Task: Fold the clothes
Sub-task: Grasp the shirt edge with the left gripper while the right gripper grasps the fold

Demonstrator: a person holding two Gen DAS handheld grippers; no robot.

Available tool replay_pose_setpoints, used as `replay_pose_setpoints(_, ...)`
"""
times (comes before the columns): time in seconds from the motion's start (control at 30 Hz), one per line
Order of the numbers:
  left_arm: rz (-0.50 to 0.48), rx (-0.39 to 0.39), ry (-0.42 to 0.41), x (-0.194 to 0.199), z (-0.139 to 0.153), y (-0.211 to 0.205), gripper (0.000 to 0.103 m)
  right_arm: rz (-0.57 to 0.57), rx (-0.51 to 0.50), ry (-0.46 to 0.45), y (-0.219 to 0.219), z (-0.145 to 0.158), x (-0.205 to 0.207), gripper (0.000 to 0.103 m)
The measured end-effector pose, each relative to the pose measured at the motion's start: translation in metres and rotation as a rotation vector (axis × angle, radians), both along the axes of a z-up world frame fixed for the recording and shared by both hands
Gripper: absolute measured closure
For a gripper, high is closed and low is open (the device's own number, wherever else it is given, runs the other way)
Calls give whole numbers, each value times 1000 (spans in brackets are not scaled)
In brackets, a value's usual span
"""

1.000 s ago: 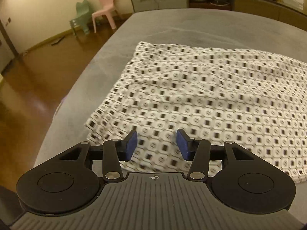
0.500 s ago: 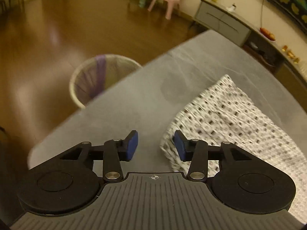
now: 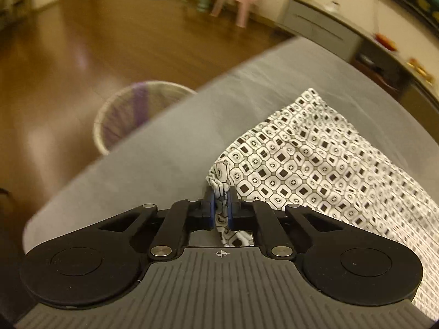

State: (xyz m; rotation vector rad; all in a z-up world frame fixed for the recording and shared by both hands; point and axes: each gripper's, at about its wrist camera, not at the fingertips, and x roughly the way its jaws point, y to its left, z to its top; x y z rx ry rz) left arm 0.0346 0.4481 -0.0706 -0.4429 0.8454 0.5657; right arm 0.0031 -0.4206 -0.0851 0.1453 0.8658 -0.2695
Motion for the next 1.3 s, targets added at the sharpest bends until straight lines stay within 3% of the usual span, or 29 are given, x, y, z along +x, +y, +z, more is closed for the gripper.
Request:
replay_pose_setpoints(0.07,42,15,5,2,0,6,103,50,-12,-20,14,-2,13,58)
replay_pose_setpoints(0.17,70,26,-6,-3,6,9,102,27,1,-32,13,-5,23,48)
replay_pose_setpoints(0.23,93,47,-32,-10,17,5,91,-40,11,-37,3,-3,15,44)
replay_pose_setpoints(0.3,130,112,-65,-20,33,-5,85,-108,24,-50,-9,0,4,41)
replay_pose_setpoints(0.4,116,219,-133,-29,57,-34,82,-44,26,-116,-2,9,-7,41)
replay_pose_setpoints(0.5,-98,225,-162,-9,63,-89,78,23,30,-179,6,17,-18,49)
replay_pose_setpoints(0.57,-283,174,-145,11,55,-134,78,118,63,-128,20,10,-8,60)
replay_pose_setpoints(0.67,-511,127,-73,36,35,-194,78,103,24,-45,21,-2,4,60)
replay_pose_setpoints(0.7,-554,147,-44,42,29,-211,78,78,10,-31,16,-5,6,60)
replay_pose_setpoints(0.77,-592,197,14,52,19,-233,78,23,92,-79,-4,0,-1,61)
replay_pose_setpoints(0.87,-605,211,48,57,13,-250,80,-71,164,-143,-32,5,-11,42)
replay_pose_setpoints(0.97,-668,203,23,57,16,-276,76,-108,180,-76,-48,-8,-7,43)
replay_pose_setpoints(1.0,-698,193,15,58,19,-287,75,-83,171,-68,-46,-11,-6,46)
replay_pose_setpoints(1.1,-801,130,-13,61,29,-330,73,13,78,-47,-24,-12,-4,75)
replay_pose_setpoints(1.13,-851,85,-31,63,37,-350,71,45,85,-49,-19,-10,-3,92)
replay_pose_setpoints(1.2,-951,-5,-74,66,56,-398,63,84,71,-51,-8,-9,-6,95)
replay_pose_setpoints(1.3,-1121,-93,-128,68,84,-485,52,140,-62,-95,9,-6,-8,96)
